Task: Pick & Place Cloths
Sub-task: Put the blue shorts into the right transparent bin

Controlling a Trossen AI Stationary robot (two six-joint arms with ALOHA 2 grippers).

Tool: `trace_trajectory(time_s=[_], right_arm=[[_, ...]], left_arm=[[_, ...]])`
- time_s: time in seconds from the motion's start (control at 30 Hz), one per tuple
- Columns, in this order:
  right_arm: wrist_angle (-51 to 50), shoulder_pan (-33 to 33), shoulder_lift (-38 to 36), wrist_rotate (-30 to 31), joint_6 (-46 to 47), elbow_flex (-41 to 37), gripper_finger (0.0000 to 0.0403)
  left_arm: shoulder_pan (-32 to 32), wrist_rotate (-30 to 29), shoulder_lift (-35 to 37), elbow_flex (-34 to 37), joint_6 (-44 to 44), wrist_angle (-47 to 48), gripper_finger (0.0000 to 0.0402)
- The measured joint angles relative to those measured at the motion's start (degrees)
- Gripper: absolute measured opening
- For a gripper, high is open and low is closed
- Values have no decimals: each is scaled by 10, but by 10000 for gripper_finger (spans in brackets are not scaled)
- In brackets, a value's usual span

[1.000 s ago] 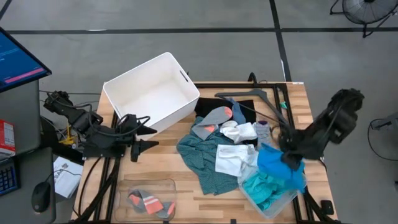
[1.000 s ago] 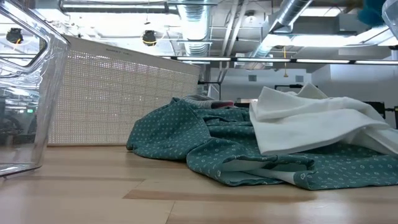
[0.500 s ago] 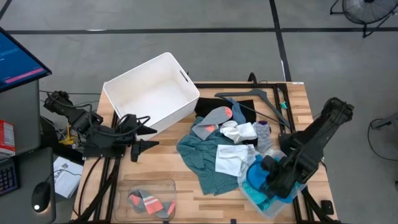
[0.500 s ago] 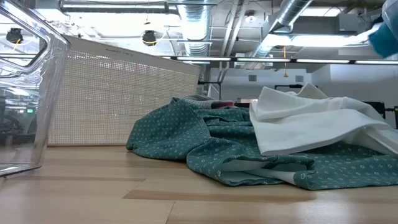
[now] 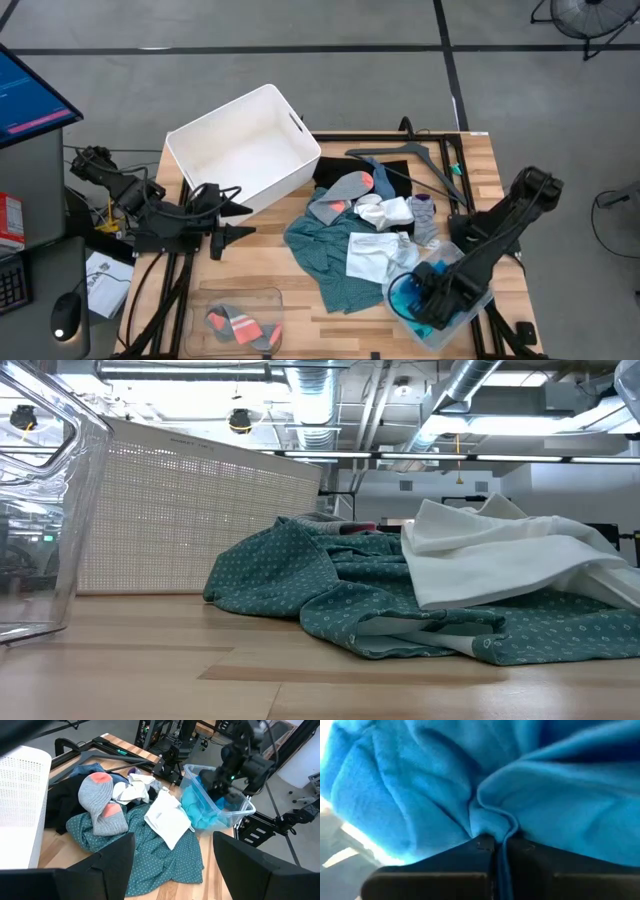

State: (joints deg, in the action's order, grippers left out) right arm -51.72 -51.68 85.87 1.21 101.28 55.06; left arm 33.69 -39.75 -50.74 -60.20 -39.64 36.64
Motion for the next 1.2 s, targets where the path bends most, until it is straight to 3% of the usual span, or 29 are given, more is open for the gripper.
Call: trace_trajectory(time_s=[0.43,0.63,0.9,1.2], right_arm=[[152,-1,21,-14,4,-106,3],[149,3,20,-14,-19,-110,16],[125,4,-15,-15,-54,-98,104],[104,4,-138,-15,-51,-81,202]], left_arm=[[0,-9,0,0,0,-6,250],[0,-16,0,0,4,-8,250],[0,-53,0,0,4,-10,250],[-21,-46,-6,0,22,-32,250]])
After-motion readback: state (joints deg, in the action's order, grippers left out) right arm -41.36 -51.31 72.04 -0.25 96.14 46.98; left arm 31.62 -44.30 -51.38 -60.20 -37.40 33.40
